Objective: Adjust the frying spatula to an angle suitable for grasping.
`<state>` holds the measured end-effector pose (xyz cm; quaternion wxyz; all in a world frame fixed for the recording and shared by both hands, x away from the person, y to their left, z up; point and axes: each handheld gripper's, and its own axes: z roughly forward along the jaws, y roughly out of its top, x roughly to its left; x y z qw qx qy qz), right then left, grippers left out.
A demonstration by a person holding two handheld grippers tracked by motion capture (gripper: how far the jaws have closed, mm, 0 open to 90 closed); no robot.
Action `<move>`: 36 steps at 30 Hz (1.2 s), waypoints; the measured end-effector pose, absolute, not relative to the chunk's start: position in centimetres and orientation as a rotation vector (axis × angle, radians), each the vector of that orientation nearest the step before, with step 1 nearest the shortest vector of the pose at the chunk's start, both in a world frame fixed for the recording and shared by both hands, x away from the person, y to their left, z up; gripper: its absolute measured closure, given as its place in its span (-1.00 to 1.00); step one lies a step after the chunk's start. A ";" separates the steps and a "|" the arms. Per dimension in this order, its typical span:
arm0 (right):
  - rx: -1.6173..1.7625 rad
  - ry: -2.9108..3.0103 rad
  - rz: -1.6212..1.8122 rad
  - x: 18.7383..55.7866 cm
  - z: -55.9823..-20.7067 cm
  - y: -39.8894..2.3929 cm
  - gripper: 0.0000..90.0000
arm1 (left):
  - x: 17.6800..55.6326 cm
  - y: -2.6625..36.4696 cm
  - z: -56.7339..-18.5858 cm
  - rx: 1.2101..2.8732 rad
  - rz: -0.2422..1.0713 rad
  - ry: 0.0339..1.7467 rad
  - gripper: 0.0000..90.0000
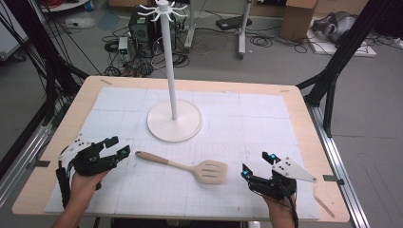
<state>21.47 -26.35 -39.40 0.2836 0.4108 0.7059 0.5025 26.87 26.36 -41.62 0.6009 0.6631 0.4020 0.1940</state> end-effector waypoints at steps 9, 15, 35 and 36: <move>1.139 1.867 1.327 21.1 -39.7 -27.7 -0.59 | 27.8 27.4 -42.6 1.722 0.534 1.029 0.41; 1.169 1.831 1.326 20.9 -39.6 -28.4 -0.58 | 29.9 27.3 -44.4 1.879 0.559 1.123 0.93; 1.204 1.805 1.333 20.8 -39.7 -28.7 -0.58 | 31.1 23.0 -44.4 2.041 0.439 1.030 0.98; 1.205 1.809 1.329 20.8 -39.8 -28.6 -0.58 | 31.0 22.8 -44.4 2.031 0.426 1.033 0.98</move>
